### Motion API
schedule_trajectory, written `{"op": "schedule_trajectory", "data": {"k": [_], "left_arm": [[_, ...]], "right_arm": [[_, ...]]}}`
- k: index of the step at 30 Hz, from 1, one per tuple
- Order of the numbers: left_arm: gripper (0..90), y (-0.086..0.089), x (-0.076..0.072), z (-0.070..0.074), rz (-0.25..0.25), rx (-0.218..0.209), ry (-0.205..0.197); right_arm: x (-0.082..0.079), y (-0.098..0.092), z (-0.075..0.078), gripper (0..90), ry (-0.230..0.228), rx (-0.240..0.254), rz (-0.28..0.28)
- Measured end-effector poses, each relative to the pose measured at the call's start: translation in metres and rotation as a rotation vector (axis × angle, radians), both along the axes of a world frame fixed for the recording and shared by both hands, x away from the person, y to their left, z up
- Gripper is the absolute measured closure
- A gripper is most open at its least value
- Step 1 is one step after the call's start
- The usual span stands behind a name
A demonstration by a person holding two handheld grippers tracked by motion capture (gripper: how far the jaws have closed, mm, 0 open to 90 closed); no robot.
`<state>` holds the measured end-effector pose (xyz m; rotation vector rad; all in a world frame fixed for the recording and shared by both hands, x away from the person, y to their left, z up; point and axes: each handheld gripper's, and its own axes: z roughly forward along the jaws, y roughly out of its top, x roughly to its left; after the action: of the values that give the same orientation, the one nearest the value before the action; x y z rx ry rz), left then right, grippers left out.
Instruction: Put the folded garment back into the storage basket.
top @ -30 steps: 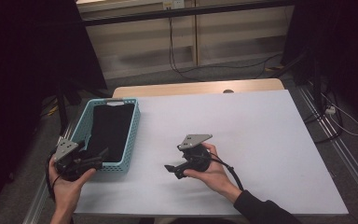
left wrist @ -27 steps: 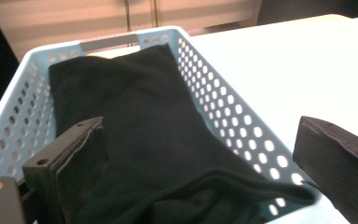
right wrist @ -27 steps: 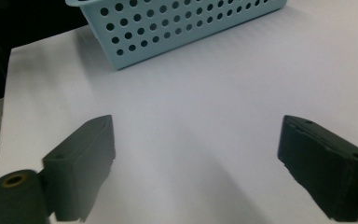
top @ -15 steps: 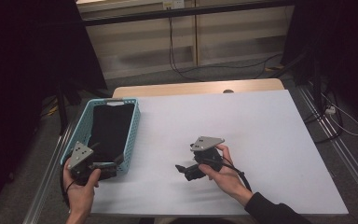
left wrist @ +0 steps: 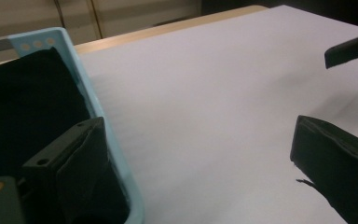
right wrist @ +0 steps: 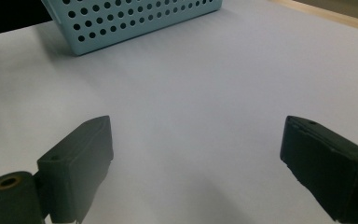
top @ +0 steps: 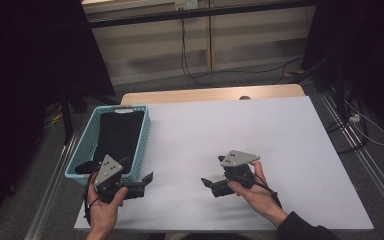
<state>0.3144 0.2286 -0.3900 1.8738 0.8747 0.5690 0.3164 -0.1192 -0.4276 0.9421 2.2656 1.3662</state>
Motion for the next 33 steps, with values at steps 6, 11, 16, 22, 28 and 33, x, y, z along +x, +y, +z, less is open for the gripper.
{"op": "schedule_trajectory", "data": {"k": [6, 11, 16, 22, 28, 33], "left_arm": [[4.2, -0.013, -0.001, 0.001, -0.006, 0.007, -0.003], [4.5, -0.025, -0.003, -0.001, -0.024, -0.002, -0.007], [4.7, -0.027, -0.006, -0.007, -0.018, -0.019, 0.028], [4.7, -0.028, -0.011, -0.011, -0.038, -0.012, 0.030], [4.7, -0.029, -0.013, -0.014, -0.049, -0.009, 0.042], [4.7, -0.028, -0.013, -0.014, -0.021, -0.014, 0.036]], "right_arm": [[-0.008, -0.013, 0.004, 7.5, -0.008, 0.003, -0.024], [-0.012, -0.026, 0.006, 7.5, -0.007, 0.013, -0.050], [-0.021, -0.042, 0.003, 7.5, -0.007, 0.021, -0.073], [-0.029, -0.060, -0.001, 7.5, -0.006, 0.019, -0.121], [-0.038, -0.078, 0.000, 7.5, -0.030, 0.029, -0.182], [-0.046, -0.090, -0.003, 7.7, -0.053, 0.003, -0.230]]}}
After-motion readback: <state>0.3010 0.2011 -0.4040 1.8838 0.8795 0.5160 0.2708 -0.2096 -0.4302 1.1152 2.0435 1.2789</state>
